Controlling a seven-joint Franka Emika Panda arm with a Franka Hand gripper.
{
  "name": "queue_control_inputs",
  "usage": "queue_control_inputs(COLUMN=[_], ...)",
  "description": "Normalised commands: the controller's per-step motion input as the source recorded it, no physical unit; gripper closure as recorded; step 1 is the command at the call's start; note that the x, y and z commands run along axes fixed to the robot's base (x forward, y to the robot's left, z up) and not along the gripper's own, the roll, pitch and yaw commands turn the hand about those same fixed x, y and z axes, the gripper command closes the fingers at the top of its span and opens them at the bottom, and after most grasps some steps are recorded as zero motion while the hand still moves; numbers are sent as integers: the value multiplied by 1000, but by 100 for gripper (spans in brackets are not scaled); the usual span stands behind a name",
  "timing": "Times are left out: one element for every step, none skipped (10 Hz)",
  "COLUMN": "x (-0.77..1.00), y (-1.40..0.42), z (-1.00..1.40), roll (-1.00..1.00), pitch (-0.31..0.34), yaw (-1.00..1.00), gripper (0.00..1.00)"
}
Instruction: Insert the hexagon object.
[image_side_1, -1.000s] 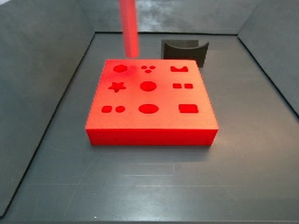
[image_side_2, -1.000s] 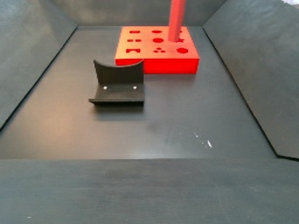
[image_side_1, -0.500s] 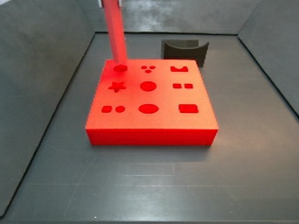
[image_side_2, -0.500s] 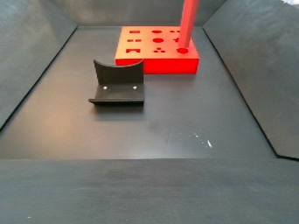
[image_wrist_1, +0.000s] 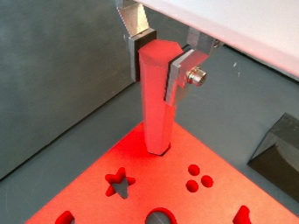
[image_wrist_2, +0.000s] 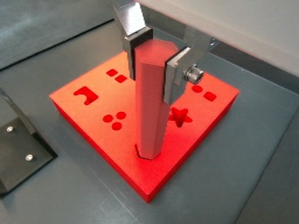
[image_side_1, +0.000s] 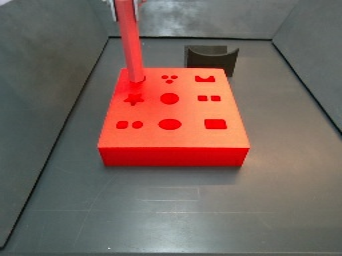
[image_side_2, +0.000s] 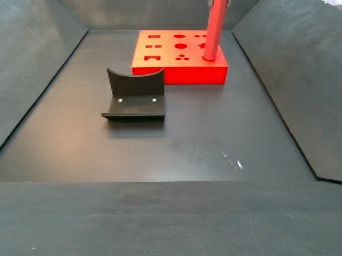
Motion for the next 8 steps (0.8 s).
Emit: queue_control_inputs(x=[26,271,206,211,271,234,80,17], y=[0,20,6,0,0,23,14,23], z=[-177,-206,-243,-457,-531,-546,-551,-694], roll=[21,16,21,46,97,140,123,124], pitch=[0,0,0,-19,-24,-13,-34,-79], yaw=[100,151,134,117,80,29,0,0], gripper=[100,100,100,100,100,100,100,100])
